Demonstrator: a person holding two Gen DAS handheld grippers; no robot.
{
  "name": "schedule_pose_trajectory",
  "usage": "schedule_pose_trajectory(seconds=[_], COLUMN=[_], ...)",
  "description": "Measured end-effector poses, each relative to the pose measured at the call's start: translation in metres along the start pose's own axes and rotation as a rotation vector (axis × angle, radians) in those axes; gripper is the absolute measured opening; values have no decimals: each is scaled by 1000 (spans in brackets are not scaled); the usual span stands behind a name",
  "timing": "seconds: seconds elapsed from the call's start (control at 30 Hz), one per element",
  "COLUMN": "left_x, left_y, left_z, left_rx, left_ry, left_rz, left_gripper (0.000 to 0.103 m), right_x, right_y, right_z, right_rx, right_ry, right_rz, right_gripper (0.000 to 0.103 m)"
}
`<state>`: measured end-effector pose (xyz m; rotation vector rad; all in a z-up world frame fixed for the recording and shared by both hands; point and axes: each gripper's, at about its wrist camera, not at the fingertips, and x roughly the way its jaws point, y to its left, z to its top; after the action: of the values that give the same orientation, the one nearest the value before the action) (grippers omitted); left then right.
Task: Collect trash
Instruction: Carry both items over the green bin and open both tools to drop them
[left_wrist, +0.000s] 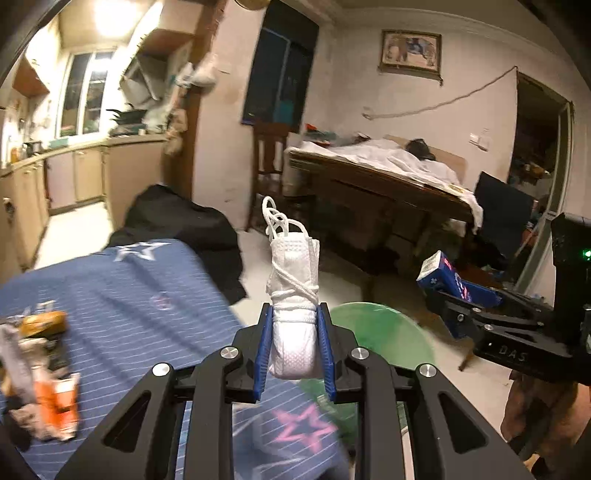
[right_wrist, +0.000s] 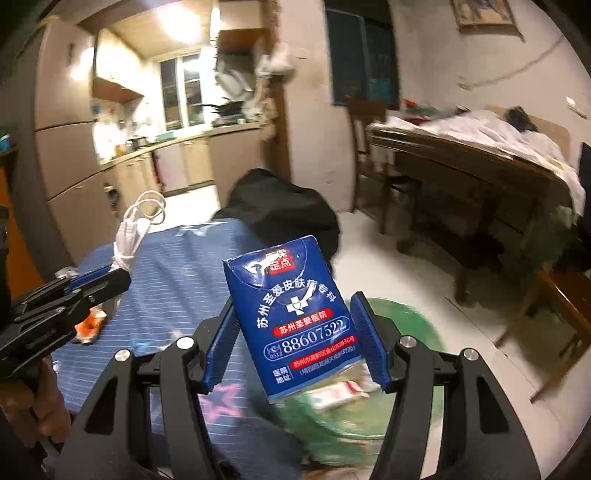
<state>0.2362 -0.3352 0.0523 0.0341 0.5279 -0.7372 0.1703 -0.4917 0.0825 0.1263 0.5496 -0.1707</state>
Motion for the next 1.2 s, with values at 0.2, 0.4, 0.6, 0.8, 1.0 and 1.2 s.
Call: schedule_pose_trajectory(seconds=[0.2, 0.4, 0.6, 0.8, 1.0, 1.2], left_x=[67, 131, 195, 227, 232, 226], left_y=[-43, -64, -72, -71, -68, -72], left_z=[18, 17, -6, -29, -35, -32], left_rx=[20, 18, 15, 17, 17, 23], left_ry=[76, 196, 324, 370, 370, 365], left_rz=[-58, -102, -94, -85, -88, -97], left_gripper=[25, 25, 25, 25, 25, 25], right_x=[28, 64, 86, 95, 100, 103], right_y=[-54, -94, -108, -115, -129, -130], right_z=[4, -5, -19, -32, -34, -33], right_rx=[67, 161, 185, 188, 192, 187], right_ry=[97, 224, 308, 350, 356, 352], right_rz=[-65, -64, -77, -77, -74, -68], right_gripper=[58, 58, 58, 58, 58, 59])
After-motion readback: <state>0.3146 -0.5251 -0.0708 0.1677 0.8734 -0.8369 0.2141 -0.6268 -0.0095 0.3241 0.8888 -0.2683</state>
